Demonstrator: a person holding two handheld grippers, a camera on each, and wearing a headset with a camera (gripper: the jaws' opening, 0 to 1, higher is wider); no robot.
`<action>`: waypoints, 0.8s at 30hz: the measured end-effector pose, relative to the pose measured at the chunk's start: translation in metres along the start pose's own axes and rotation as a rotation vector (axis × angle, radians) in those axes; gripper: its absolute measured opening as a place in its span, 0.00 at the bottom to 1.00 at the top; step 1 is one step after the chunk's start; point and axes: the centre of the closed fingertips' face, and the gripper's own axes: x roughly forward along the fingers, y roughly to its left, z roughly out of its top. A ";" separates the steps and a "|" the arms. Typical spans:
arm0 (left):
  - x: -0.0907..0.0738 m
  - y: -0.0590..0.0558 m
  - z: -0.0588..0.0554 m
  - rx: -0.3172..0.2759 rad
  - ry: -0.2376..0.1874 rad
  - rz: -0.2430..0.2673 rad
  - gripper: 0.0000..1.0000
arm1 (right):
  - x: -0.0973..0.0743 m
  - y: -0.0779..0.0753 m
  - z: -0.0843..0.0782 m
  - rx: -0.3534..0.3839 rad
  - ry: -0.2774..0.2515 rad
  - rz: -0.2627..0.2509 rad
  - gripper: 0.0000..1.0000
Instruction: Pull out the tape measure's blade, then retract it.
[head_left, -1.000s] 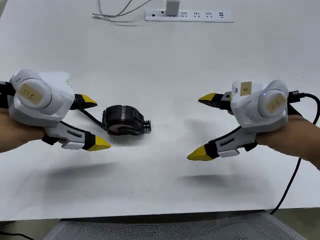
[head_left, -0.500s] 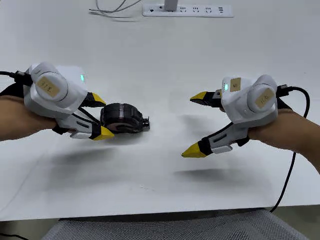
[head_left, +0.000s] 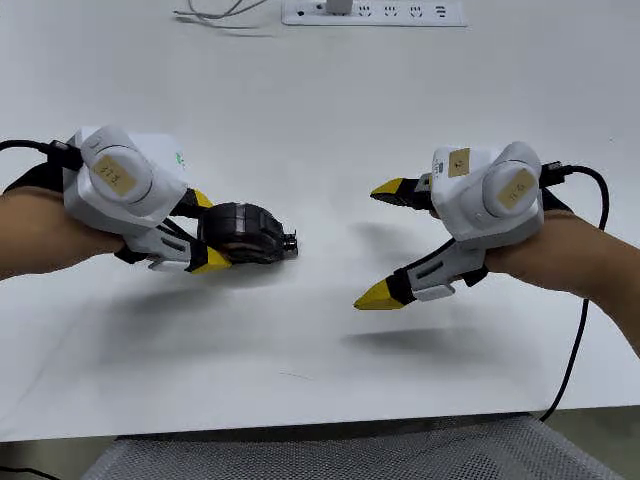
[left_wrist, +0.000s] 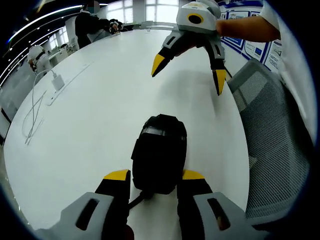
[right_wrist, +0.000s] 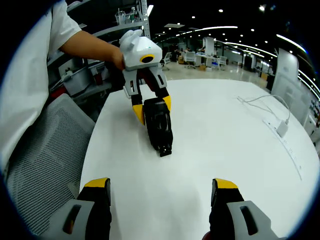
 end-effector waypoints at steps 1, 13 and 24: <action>0.001 0.001 0.000 0.002 0.001 0.003 0.33 | 0.001 0.000 0.000 0.000 0.000 0.000 0.81; 0.002 -0.002 -0.001 0.021 0.021 0.010 0.29 | 0.008 0.001 0.005 -0.006 -0.011 0.005 0.80; 0.003 -0.002 -0.003 0.031 0.032 0.020 0.28 | 0.018 -0.001 0.013 -0.032 -0.036 0.001 0.71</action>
